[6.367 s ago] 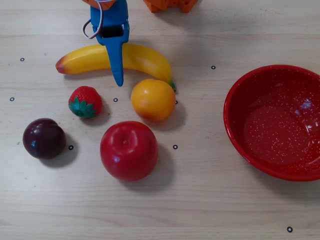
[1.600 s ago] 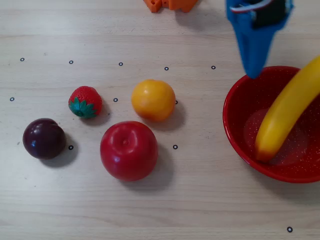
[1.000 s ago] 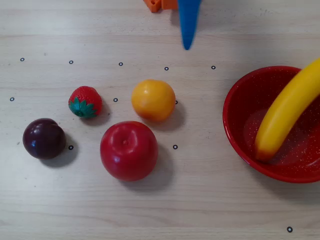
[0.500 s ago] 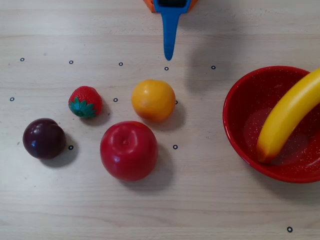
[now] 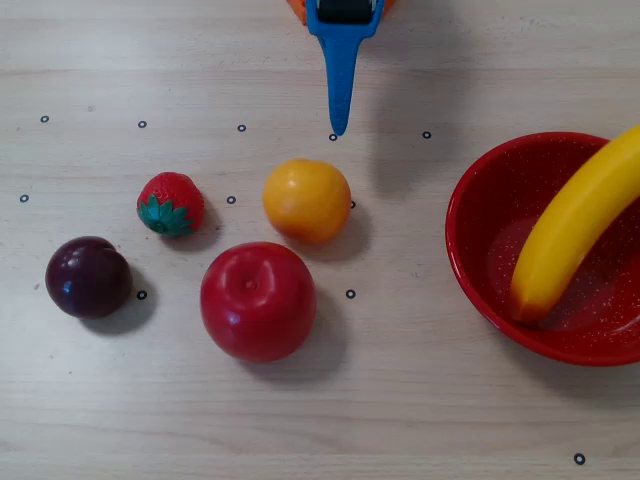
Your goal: Put the banana in the red bowl.
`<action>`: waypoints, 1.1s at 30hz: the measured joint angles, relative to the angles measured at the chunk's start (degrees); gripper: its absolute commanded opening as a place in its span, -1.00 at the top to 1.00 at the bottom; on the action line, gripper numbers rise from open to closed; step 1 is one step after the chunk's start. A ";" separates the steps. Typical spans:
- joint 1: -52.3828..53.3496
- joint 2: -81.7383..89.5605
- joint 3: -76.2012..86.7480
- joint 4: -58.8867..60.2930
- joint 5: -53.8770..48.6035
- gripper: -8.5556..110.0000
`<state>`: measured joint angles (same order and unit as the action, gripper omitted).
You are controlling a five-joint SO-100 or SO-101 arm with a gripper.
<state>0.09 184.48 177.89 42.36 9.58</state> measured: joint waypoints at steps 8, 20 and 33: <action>-0.09 0.00 0.00 5.80 -0.09 0.85; -0.09 0.00 0.00 8.17 -4.31 0.85; -0.09 0.00 0.00 8.17 -4.92 0.85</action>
<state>0.00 184.48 177.89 50.54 4.66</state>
